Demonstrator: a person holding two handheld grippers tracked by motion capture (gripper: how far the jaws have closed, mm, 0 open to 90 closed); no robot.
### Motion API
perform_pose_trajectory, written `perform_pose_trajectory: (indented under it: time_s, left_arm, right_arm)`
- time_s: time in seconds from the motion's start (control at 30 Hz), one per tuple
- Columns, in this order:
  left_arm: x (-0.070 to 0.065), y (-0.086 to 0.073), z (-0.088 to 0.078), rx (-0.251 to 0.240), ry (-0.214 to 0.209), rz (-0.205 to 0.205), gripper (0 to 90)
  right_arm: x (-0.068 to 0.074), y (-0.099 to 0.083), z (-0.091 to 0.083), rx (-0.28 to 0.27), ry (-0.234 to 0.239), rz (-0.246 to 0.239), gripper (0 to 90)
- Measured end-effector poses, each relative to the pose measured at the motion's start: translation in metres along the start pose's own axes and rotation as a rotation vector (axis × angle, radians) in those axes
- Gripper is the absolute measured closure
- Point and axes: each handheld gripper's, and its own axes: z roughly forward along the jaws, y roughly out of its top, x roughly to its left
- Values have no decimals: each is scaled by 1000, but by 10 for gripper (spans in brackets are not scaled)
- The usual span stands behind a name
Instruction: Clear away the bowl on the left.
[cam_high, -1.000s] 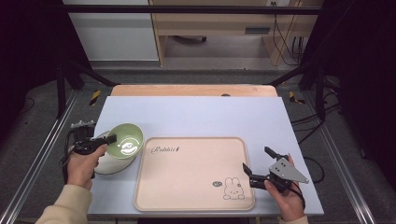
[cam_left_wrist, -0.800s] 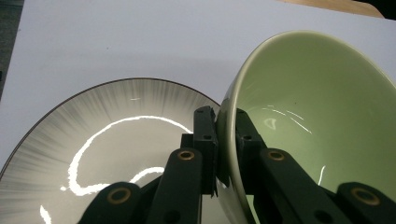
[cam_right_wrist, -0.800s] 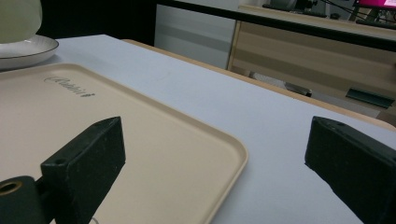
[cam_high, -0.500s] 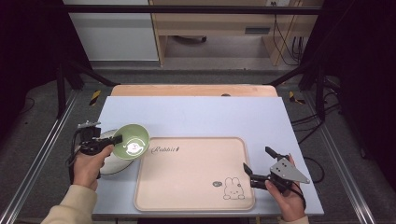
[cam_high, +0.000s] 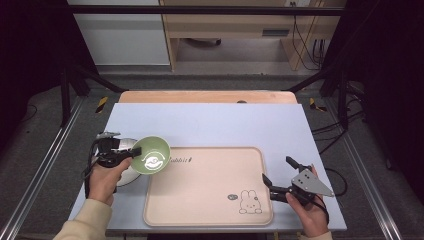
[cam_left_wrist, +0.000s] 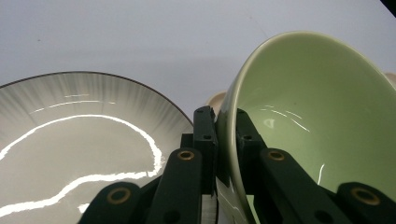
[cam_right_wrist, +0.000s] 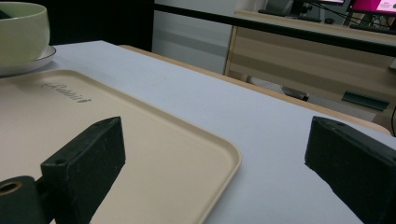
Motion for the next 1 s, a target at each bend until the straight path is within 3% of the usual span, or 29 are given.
perform_pose_trajectory:
  time_s: [0.33,1.0]
  left_arm:
    - [-17,-2,10,17,-29,39,830]
    - [-46,-8,19,28,-96,80,830]
  right_arm:
    - [1,0,0,2,-1,2,51]
    - [4,0,3,10,6,1,51]
